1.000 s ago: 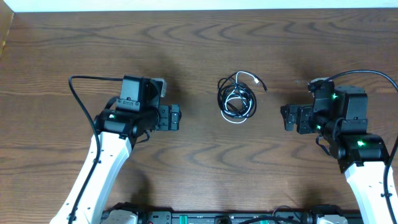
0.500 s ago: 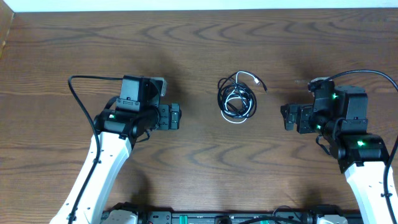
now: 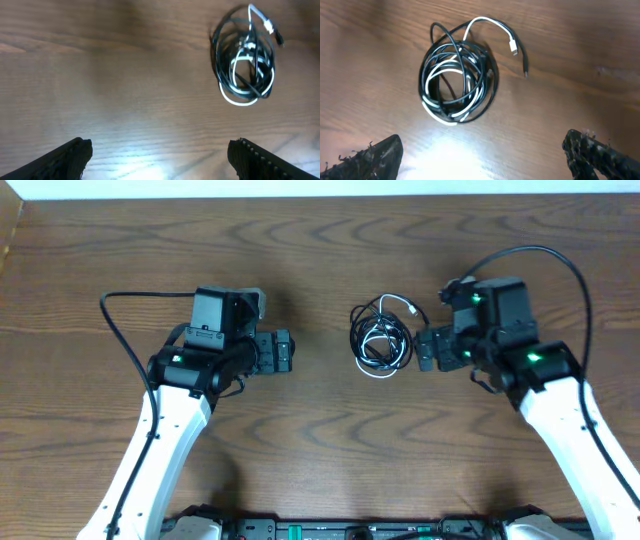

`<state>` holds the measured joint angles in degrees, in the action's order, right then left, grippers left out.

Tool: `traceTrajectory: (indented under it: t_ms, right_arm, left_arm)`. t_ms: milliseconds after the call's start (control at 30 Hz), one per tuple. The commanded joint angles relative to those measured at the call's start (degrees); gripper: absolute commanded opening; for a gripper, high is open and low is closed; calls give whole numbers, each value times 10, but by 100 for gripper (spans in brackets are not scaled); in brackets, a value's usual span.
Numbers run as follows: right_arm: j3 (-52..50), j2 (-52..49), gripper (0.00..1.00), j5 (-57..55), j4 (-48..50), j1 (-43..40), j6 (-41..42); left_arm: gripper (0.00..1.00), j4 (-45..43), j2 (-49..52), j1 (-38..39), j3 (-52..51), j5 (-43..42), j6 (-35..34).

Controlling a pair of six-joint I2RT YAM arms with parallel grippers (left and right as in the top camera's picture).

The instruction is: Untangle cables

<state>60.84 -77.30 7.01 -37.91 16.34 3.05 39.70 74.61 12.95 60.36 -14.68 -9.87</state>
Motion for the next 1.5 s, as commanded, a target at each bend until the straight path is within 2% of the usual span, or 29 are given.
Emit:
traceTrajectory:
  t_ms: [0,233,967,1100,1200,1300,1400,1467]
  right_arm:
    - [14,-35,99,-26,25,23,8]
    - [14,-105,99,-25,97,33,38]
    - [14,-113,99,-23,109,37,37]
    - [44,-113,99,-24,78,36,12]
    - [49,-117,89,-24,102,38,12]
    - [48,-154,89,-23,138,39,12]
    - [48,-210,84,-19,144,40,38]
    - [48,-244,85,-19,146,40,38]
  left_arm:
    - [92,3,26,24,11,3,2]
    - [92,3,59,43,9,4,2]
    - [92,-16,66,43,9,21,2]
    - [92,-32,66,43,9,21,2]
    - [92,-31,66,43,5,21,1]
    - [92,-28,66,43,-2,21,1]
    - [92,-27,66,43,-2,21,1]
    - [92,-27,66,43,-2,21,1]
